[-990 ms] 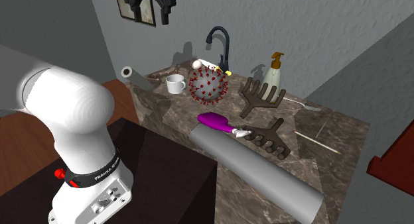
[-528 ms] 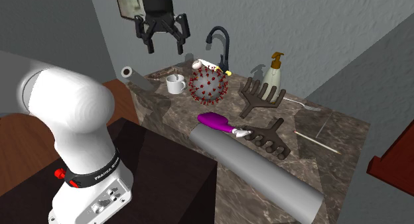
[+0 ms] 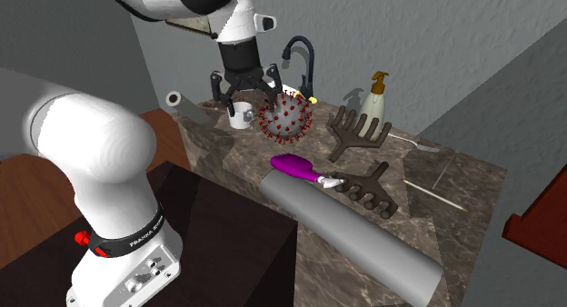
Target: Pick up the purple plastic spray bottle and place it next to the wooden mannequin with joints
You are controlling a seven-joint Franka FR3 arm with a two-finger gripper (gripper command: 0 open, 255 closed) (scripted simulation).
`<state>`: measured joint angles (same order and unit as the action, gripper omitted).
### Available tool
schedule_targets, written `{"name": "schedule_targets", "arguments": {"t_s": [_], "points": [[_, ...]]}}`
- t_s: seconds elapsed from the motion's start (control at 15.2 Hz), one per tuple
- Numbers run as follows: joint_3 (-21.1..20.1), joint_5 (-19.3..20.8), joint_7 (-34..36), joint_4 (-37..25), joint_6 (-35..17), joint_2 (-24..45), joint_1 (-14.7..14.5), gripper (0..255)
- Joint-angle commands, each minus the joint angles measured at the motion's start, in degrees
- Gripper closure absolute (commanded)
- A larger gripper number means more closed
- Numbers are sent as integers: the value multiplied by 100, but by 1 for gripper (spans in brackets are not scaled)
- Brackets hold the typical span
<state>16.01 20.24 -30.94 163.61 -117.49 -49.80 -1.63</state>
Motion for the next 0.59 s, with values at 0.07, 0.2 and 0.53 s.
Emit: {"name": "schedule_targets", "arguments": {"t_s": [0.07, 0.2, 0.53], "points": [[426, 511, -513, 367, -1000, 384, 101, 0], [725, 849, -831, 496, -1699, 800, 163, 0], [1481, 1598, -1570, 505, -3647, 2330, 185, 0]]}}
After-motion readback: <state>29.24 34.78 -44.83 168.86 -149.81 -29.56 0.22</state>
